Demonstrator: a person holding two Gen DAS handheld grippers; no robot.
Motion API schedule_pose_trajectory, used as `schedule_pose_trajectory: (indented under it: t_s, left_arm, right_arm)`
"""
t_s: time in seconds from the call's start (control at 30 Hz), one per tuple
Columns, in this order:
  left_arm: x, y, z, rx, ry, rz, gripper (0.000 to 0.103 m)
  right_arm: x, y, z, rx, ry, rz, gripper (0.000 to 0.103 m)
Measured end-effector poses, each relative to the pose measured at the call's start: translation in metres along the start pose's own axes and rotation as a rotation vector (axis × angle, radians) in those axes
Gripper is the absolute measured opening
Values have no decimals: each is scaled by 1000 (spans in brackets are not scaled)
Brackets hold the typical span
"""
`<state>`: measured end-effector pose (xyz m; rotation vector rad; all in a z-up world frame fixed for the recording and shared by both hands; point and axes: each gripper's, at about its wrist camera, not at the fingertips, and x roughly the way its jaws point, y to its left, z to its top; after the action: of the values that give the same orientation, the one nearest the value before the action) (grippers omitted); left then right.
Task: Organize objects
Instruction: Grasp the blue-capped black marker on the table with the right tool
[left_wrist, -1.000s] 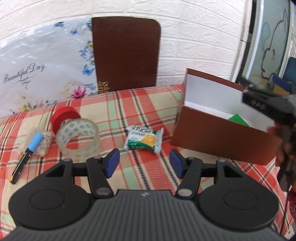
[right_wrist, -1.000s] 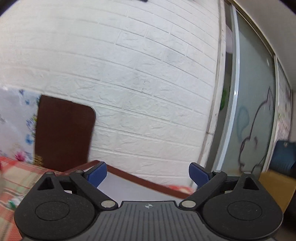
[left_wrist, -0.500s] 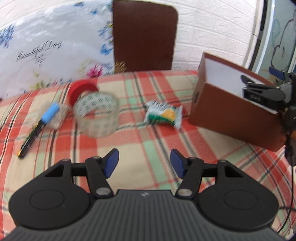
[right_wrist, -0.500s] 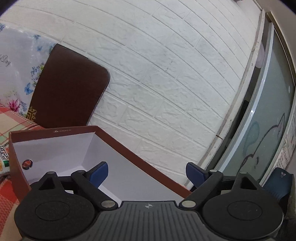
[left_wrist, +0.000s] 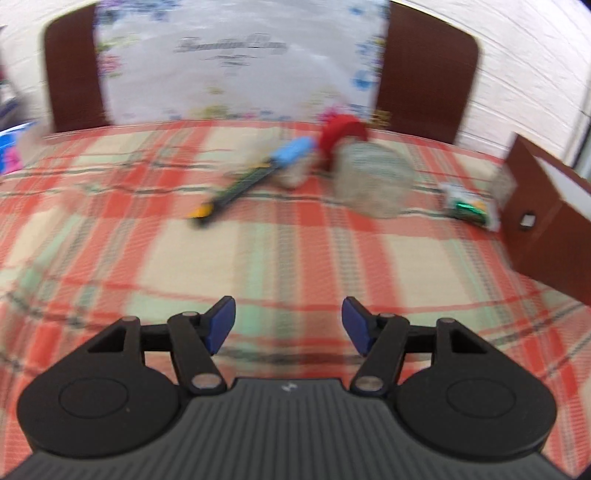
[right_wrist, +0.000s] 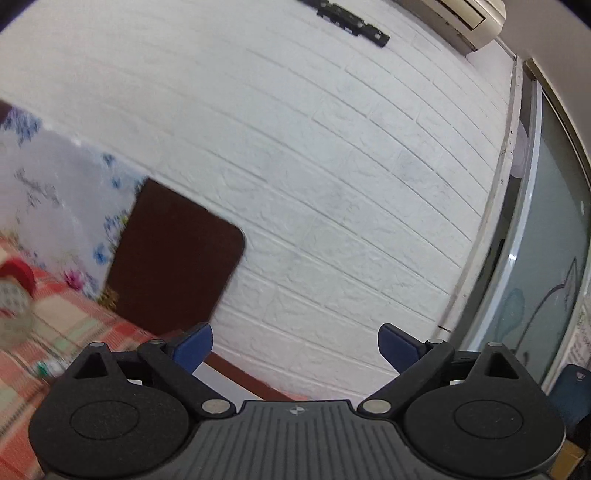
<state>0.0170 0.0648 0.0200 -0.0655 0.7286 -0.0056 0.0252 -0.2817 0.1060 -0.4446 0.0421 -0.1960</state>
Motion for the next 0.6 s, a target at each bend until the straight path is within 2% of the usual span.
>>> schedule_pose_trajectory:
  t_s: [0.1, 0.17, 0.23, 0.3, 0.33, 0.37, 0.43, 0.5, 0.6]
  left_arm:
    - [-2, 28, -5, -7, -32, 83, 66]
    - [-4, 48, -9, -12, -55, 133, 69]
    - [-7, 66, -13, -16, -77, 184, 71]
    - [-7, 87, -17, -36, -91, 221, 71]
    - [-6, 97, -19, -56, -92, 237, 71]
    - [-5, 109, -22, -85, -92, 245, 71]
    - [-9, 128, -29, -159, -126, 210, 72]
    - [-11, 137, -31, -204, -159, 164, 75]
    - [-9, 131, -31, -184, -173, 157, 81]
  right_arm:
    - [-15, 27, 20, 77, -36, 136, 99]
    - [-22, 56, 25, 128, 6, 266, 99]
    - [-23, 91, 24, 160, 78, 400, 93]
    - [-18, 131, 22, 181, 177, 535, 82]
    - [-15, 150, 22, 193, 231, 588, 68]
    - [-12, 170, 23, 211, 287, 642, 62]
    - [-4, 205, 26, 269, 383, 742, 48]
    - [0, 237, 31, 318, 454, 781, 46]
    - [16, 274, 40, 391, 532, 784, 45]
